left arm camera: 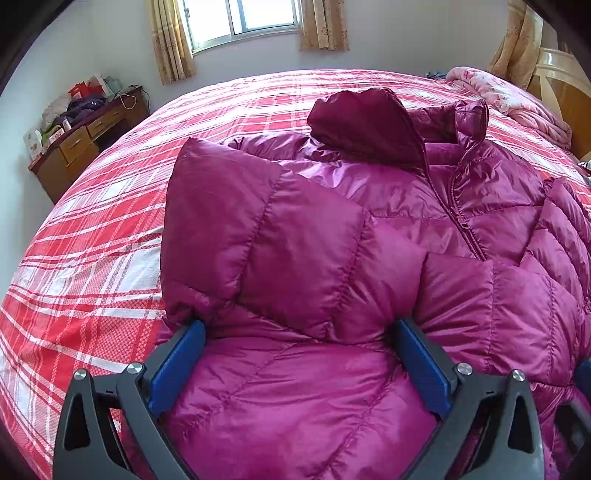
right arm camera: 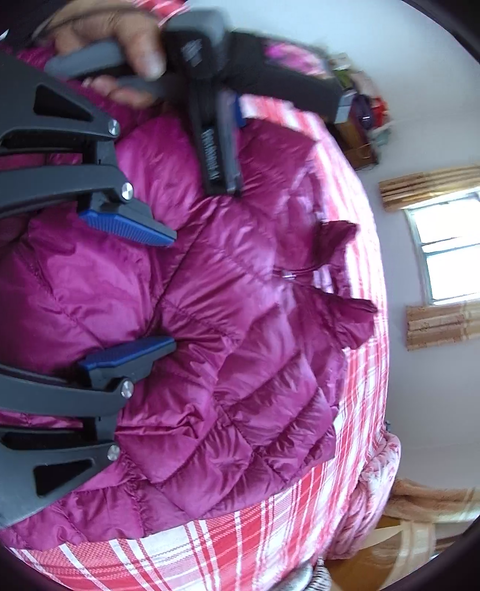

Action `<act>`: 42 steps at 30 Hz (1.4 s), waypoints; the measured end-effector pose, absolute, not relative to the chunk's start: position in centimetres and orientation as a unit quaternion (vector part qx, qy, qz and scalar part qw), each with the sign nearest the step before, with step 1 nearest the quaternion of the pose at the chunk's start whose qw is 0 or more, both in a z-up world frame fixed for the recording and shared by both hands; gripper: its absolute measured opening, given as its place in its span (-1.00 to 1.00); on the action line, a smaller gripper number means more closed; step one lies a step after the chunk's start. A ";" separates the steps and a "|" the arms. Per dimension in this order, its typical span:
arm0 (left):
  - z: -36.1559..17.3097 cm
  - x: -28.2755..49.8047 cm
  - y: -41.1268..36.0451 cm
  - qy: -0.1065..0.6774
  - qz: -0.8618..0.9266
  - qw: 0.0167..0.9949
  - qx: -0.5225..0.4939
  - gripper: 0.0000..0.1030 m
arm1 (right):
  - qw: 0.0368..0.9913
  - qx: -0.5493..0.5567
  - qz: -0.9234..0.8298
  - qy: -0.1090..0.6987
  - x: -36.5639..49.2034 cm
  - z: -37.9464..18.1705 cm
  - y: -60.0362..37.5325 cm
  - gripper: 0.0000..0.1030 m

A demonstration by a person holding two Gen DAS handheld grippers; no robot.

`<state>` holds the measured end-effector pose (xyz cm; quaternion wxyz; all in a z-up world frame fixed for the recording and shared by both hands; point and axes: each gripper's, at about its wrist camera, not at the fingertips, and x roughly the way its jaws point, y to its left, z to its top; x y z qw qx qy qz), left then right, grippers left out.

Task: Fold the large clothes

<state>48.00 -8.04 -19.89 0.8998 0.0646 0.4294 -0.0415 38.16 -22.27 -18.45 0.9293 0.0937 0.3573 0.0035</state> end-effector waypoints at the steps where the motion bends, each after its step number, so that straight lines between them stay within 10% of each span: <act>1: -19.9 48.0 -8.0 0.429 -0.042 0.900 0.064 0.98 | 0.931 0.094 -0.001 0.354 38.3 -18.1 -22.4 0.04; 18: -10.9 46.1 -3.7 0.318 -0.065 0.946 0.018 0.98 | 0.939 0.047 0.002 0.341 38.5 -14.7 -24.6 0.17; 28: -19.8 55.5 -1.9 0.475 -0.018 0.880 -0.001 0.98 | 0.925 0.091 -0.051 0.365 41.6 -17.1 -29.4 0.18; 38: -13.5 51.9 -2.4 0.370 -0.001 0.929 0.021 0.98 | 0.930 0.115 -0.093 0.336 42.2 -14.4 -33.7 0.18; 42: -12.4 52.6 -4.4 0.382 -0.060 0.922 -0.003 0.98 | 0.920 0.116 -0.105 0.360 44.9 -15.4 -34.9 -0.09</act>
